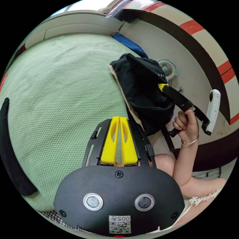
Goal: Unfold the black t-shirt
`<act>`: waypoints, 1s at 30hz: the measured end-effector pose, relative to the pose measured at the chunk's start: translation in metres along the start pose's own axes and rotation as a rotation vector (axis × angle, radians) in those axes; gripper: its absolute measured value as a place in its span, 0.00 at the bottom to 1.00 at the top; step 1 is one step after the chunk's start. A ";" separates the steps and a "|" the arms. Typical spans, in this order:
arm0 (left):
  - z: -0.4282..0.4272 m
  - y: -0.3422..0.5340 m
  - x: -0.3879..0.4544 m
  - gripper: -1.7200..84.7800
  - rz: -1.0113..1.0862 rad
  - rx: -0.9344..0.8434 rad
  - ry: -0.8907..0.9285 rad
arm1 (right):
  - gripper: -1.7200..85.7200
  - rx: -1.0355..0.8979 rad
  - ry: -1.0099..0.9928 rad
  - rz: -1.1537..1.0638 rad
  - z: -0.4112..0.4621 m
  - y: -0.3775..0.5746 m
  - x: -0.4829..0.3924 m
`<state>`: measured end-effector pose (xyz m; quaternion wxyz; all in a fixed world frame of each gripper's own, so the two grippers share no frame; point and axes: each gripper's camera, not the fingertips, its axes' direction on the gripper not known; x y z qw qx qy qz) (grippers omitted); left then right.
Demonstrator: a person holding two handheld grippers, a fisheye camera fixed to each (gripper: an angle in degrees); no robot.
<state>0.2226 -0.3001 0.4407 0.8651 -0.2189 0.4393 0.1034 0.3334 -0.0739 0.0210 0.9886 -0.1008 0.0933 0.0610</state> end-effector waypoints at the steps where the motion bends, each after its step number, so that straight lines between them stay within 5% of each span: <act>1: 0.005 0.000 0.007 0.05 0.031 0.008 -0.015 | 0.05 -0.002 0.006 -0.005 0.000 0.001 0.001; 9: 0.030 0.004 0.036 0.13 0.167 0.014 0.017 | 0.07 -0.045 -0.090 -0.087 0.001 0.004 0.004; 30: 0.042 0.048 0.080 0.11 0.318 0.092 0.041 | 0.17 -0.331 -0.103 -0.279 0.018 0.005 -0.008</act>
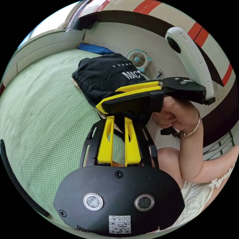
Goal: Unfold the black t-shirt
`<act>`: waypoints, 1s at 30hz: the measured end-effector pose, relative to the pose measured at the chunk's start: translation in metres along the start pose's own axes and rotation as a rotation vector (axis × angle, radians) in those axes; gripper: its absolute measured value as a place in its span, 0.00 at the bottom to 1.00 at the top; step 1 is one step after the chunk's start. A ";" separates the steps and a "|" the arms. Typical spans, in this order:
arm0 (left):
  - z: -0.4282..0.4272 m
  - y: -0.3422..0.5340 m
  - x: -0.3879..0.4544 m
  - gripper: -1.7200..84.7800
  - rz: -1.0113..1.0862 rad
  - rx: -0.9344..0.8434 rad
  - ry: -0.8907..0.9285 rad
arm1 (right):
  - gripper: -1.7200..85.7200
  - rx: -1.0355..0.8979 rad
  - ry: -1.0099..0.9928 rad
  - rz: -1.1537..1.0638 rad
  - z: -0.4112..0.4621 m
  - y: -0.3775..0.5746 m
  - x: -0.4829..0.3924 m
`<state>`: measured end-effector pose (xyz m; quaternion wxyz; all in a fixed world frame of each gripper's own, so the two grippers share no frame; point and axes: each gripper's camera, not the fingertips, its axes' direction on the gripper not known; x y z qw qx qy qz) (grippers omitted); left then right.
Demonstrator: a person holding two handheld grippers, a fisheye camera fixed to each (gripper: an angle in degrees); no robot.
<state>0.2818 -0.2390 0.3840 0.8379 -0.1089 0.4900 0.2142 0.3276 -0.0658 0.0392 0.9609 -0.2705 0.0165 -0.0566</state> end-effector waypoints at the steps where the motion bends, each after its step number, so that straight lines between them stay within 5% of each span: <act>1: -0.002 0.001 0.005 0.11 0.018 0.015 0.003 | 0.17 -0.010 0.001 -0.006 0.000 0.000 -0.003; 15: -0.010 0.019 0.022 0.12 0.051 0.022 0.009 | 0.05 -0.013 0.130 0.049 0.008 0.014 -0.016; 30: -0.019 0.028 0.022 0.16 0.022 -0.047 0.018 | 0.04 0.511 0.217 0.385 -0.056 0.080 -0.007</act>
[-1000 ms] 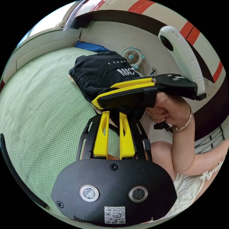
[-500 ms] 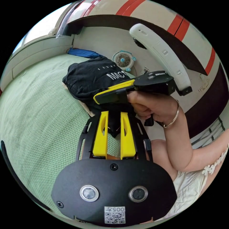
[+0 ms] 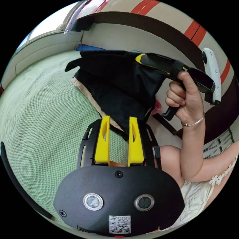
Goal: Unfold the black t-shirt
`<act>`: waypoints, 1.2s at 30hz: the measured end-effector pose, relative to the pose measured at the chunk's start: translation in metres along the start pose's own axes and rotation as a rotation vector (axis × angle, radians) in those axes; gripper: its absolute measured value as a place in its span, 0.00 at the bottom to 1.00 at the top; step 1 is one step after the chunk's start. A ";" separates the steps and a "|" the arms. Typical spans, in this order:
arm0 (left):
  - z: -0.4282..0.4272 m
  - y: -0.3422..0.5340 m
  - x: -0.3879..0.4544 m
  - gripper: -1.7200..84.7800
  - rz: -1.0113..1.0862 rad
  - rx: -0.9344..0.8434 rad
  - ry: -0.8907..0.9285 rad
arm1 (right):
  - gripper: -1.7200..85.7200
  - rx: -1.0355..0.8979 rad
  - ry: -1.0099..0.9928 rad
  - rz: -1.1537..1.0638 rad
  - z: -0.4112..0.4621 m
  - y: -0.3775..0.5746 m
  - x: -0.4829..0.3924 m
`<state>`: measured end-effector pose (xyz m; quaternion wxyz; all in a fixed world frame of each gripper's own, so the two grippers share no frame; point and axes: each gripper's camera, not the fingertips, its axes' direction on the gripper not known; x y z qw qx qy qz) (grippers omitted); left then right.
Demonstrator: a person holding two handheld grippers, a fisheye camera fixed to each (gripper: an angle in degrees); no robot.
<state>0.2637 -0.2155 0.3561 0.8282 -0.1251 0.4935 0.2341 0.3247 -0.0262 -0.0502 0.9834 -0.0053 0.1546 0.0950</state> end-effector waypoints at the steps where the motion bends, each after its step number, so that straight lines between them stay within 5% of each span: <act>1: -0.001 0.001 0.005 0.17 0.014 -0.007 0.003 | 0.05 -0.003 0.004 -0.005 0.001 0.002 -0.001; 14: -0.018 0.016 0.017 0.18 -0.001 -0.069 -0.011 | 0.06 -0.062 -0.027 -0.026 0.023 0.017 -0.009; 25: -0.079 0.029 0.022 0.08 0.058 -0.020 -0.024 | 0.06 -0.048 -0.027 -0.035 0.037 0.012 -0.013; 36: -0.174 0.052 -0.013 0.06 -0.085 0.099 0.034 | 0.06 -0.143 -0.337 -0.109 0.070 -0.007 -0.038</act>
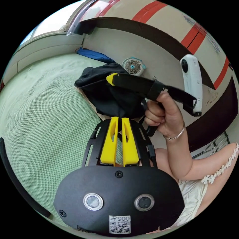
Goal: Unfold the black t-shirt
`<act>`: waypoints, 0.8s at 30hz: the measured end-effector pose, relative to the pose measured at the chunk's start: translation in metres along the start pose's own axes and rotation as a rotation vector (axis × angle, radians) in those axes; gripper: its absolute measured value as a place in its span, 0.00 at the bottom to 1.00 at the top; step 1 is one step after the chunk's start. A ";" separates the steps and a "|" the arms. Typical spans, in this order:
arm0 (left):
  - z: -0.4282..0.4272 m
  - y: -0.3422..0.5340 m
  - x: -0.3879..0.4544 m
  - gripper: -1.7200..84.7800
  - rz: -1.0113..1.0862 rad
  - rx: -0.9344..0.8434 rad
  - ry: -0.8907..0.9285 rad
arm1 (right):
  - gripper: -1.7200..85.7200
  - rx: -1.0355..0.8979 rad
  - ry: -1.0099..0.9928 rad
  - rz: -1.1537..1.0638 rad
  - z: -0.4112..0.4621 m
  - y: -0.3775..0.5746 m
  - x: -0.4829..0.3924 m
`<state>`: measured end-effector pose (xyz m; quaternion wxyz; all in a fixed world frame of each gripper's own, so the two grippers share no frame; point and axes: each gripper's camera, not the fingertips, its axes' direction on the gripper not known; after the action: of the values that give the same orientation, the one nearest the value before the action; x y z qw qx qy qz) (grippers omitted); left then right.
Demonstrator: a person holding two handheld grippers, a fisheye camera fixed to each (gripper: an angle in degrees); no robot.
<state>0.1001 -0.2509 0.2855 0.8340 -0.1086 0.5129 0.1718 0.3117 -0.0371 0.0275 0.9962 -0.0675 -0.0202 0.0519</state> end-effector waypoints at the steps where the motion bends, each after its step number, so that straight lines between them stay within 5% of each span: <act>1: -0.011 0.003 -0.006 0.06 -0.025 0.013 -0.005 | 0.06 -0.013 -0.025 0.006 0.007 -0.004 -0.002; 14: -0.134 0.058 -0.060 0.07 -0.225 0.136 -0.131 | 0.06 -0.156 -0.194 -0.002 0.085 -0.056 -0.052; 24: -0.257 0.139 -0.096 0.07 -0.435 0.091 -0.501 | 0.06 -0.345 -0.514 -0.214 0.159 -0.067 -0.164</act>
<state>-0.2051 -0.2320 0.2554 0.9553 -0.1323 0.2641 -0.0119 0.1479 -0.0992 0.1890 0.9322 -0.2174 -0.2864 -0.0422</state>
